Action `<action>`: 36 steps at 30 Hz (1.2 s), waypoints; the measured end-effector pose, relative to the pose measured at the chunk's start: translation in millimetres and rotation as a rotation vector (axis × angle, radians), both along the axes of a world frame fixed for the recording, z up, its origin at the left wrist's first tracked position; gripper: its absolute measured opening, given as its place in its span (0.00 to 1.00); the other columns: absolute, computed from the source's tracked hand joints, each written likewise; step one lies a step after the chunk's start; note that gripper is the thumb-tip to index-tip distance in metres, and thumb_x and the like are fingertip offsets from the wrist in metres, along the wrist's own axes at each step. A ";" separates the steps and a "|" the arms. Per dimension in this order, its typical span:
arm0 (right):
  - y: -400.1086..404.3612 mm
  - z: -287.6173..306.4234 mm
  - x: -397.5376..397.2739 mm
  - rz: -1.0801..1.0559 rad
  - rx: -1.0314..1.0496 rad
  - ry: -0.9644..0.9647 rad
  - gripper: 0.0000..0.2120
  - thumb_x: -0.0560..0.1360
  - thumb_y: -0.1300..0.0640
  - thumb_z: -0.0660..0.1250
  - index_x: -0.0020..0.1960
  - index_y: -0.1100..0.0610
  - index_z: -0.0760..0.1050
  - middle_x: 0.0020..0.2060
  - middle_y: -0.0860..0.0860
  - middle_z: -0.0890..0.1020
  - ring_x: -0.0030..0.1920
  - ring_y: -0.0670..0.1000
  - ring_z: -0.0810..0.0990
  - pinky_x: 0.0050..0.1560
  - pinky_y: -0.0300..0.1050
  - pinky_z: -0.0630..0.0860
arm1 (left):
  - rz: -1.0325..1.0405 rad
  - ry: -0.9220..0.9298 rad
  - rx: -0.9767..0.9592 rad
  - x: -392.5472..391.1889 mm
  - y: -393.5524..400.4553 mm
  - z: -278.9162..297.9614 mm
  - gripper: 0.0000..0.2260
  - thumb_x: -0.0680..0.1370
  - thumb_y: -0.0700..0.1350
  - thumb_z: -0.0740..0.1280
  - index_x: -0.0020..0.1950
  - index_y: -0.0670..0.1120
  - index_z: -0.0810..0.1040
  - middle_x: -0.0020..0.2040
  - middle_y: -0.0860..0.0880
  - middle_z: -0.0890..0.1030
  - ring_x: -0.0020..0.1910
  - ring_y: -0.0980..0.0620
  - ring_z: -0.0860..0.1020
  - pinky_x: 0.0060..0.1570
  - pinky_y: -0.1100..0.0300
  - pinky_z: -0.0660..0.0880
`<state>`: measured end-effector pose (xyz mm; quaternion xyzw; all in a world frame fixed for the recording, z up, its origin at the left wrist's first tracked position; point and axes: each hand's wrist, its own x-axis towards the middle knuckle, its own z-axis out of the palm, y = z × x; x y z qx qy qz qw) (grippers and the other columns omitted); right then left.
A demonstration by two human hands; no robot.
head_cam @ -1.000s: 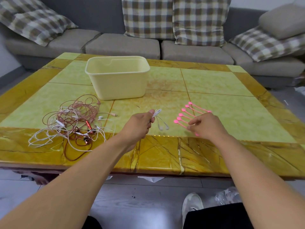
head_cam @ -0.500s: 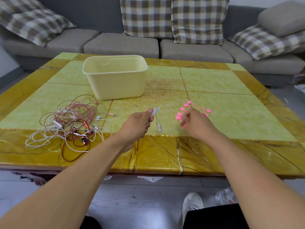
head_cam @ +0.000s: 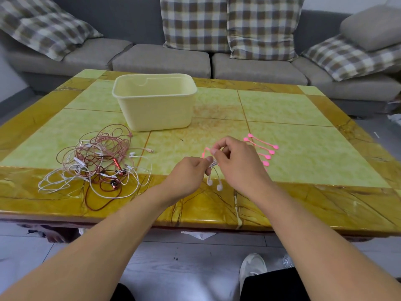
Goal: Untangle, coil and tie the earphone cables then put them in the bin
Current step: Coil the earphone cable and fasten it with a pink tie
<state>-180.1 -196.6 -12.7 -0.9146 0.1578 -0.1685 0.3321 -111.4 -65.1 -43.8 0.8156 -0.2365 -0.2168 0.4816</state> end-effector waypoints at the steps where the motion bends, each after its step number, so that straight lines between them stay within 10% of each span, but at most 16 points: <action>1: 1.7 -0.9 -0.4 0.006 -0.009 0.021 0.04 0.81 0.52 0.67 0.48 0.50 0.79 0.30 0.42 0.78 0.28 0.41 0.78 0.27 0.33 0.67 | 0.009 0.000 -0.004 0.2 1.2 -0.3 0.22 0.85 0.56 0.56 0.37 0.47 0.74 0.34 0.45 0.67 0.26 0.53 0.59 0.24 0.62 0.56; 22: 6.9 -6.1 -2.6 0.095 -0.067 -0.075 0.05 0.76 0.50 0.74 0.50 0.44 0.87 0.35 0.41 0.82 0.36 0.43 0.77 0.38 0.43 0.73 | 0.222 0.406 -0.260 3.3 1.7 11.1 0.16 0.85 0.48 0.56 0.39 0.47 0.72 0.27 0.54 0.64 0.26 0.54 0.58 0.28 0.60 0.54; 29: 13.3 0.4 -5.4 0.072 0.354 -0.034 0.02 0.75 0.55 0.75 0.45 0.48 0.84 0.34 0.45 0.86 0.38 0.45 0.85 0.46 0.50 0.81 | 0.251 0.393 -0.325 7.0 3.4 15.3 0.14 0.85 0.47 0.57 0.39 0.48 0.69 0.24 0.55 0.66 0.26 0.55 0.60 0.29 0.60 0.55; 36: -0.3 -0.9 -5.1 -0.004 0.141 0.066 0.28 0.63 0.41 0.82 0.58 0.45 0.74 0.48 0.41 0.83 0.47 0.43 0.79 0.46 0.44 0.74 | 0.109 0.245 -0.190 11.5 8.7 14.2 0.16 0.83 0.46 0.59 0.35 0.50 0.72 0.26 0.56 0.64 0.26 0.54 0.59 0.30 0.58 0.56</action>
